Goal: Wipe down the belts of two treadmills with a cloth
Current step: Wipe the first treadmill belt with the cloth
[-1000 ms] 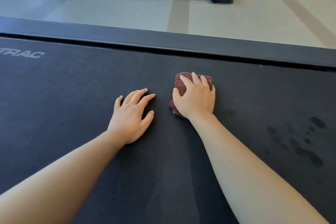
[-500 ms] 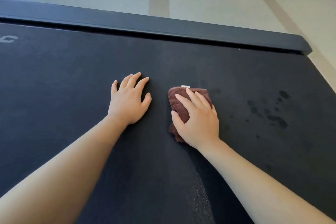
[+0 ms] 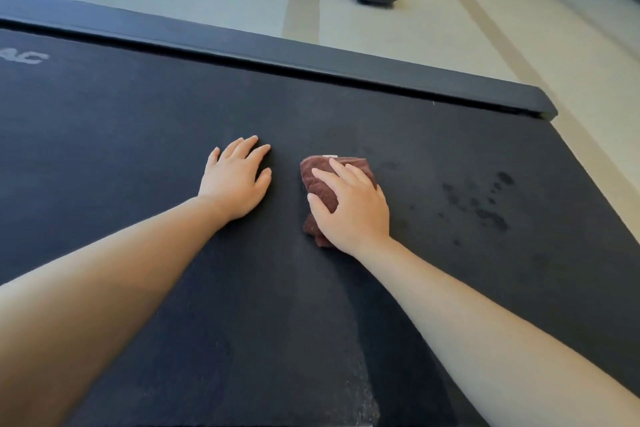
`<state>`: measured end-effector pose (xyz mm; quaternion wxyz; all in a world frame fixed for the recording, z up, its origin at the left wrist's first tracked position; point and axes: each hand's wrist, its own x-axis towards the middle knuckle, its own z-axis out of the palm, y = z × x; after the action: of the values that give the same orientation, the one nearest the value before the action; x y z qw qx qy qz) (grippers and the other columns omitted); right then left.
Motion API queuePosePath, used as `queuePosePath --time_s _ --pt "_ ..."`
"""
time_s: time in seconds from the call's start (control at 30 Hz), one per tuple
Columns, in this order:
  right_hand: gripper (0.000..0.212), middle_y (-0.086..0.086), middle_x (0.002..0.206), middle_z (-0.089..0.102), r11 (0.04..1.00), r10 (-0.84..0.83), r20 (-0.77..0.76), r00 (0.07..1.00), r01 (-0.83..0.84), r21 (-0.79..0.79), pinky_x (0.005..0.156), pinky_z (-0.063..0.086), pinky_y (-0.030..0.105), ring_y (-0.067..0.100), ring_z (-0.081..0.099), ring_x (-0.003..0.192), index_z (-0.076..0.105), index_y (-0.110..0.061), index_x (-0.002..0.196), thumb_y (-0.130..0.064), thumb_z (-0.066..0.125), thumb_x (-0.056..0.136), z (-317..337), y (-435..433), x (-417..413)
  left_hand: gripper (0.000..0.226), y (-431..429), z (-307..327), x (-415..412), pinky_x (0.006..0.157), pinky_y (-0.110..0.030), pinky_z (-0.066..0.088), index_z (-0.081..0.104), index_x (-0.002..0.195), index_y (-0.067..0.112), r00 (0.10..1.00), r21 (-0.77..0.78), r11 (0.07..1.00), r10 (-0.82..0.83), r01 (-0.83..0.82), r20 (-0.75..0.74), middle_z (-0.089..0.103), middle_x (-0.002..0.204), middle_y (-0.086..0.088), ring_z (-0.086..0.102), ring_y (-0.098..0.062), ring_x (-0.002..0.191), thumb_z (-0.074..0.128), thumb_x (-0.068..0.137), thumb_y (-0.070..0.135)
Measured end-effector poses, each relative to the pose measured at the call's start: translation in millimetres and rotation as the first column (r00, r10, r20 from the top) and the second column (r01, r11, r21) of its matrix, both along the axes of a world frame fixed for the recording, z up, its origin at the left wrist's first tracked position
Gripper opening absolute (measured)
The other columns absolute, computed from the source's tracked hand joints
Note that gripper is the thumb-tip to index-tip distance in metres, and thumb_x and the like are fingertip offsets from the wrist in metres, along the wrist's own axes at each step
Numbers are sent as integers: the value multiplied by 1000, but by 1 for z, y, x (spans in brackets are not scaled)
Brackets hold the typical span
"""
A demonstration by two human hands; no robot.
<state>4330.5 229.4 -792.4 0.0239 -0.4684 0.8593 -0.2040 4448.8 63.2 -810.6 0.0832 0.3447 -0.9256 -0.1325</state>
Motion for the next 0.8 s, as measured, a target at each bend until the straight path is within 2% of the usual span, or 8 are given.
queuePosePath --time_s 0.1,0.2,0.33,0.5,0.7,0.8 --pt "45 -11 148 39 996 90 -12 996 -91 -18 111 25 47 13 29 138 53 -40 128 -52 42 86 -1 39 19 54 35 1 24 116 -44 3 24 147 24 999 6 999 -42 42 30 14 157 0 6 -20 145 32 97 40" --pt "47 -11 147 41 993 99 -21 995 -100 -66 108 26 46 13 31 137 55 -40 127 -55 40 84 -4 53 22 55 64 1 46 116 -42 2 21 148 27 997 5 998 -64 64 39 12 157 2 3 -18 145 31 96 42" --pt "43 -10 148 39 995 90 14 996 -90 -31 111 23 46 14 27 139 54 -40 128 -53 46 88 -2 11 0 54 74 0 53 116 -40 4 22 147 28 998 -31 999 -37 38 52 13 157 4 5 -16 145 31 96 42" --pt "44 -6 150 36 997 72 -15 997 -72 22 110 20 47 16 25 139 51 -39 131 -51 47 89 -1 -14 -8 52 76 0 52 116 -40 5 25 146 28 999 -43 999 -15 17 51 16 156 5 8 -16 144 32 96 42" --pt "43 -8 145 42 965 259 -23 965 -260 -26 105 27 49 18 32 136 56 -37 124 -48 48 83 1 55 22 50 74 1 53 116 -41 8 30 145 27 1000 -26 999 -18 19 16 21 155 4 12 -17 144 37 96 38" --pt "44 -6 143 46 962 268 -40 963 -269 -36 103 30 49 19 36 134 58 -35 123 -48 49 82 2 92 39 50 76 2 52 116 -42 10 32 144 26 1000 -35 999 -6 7 12 23 155 3 14 -18 143 39 96 37"
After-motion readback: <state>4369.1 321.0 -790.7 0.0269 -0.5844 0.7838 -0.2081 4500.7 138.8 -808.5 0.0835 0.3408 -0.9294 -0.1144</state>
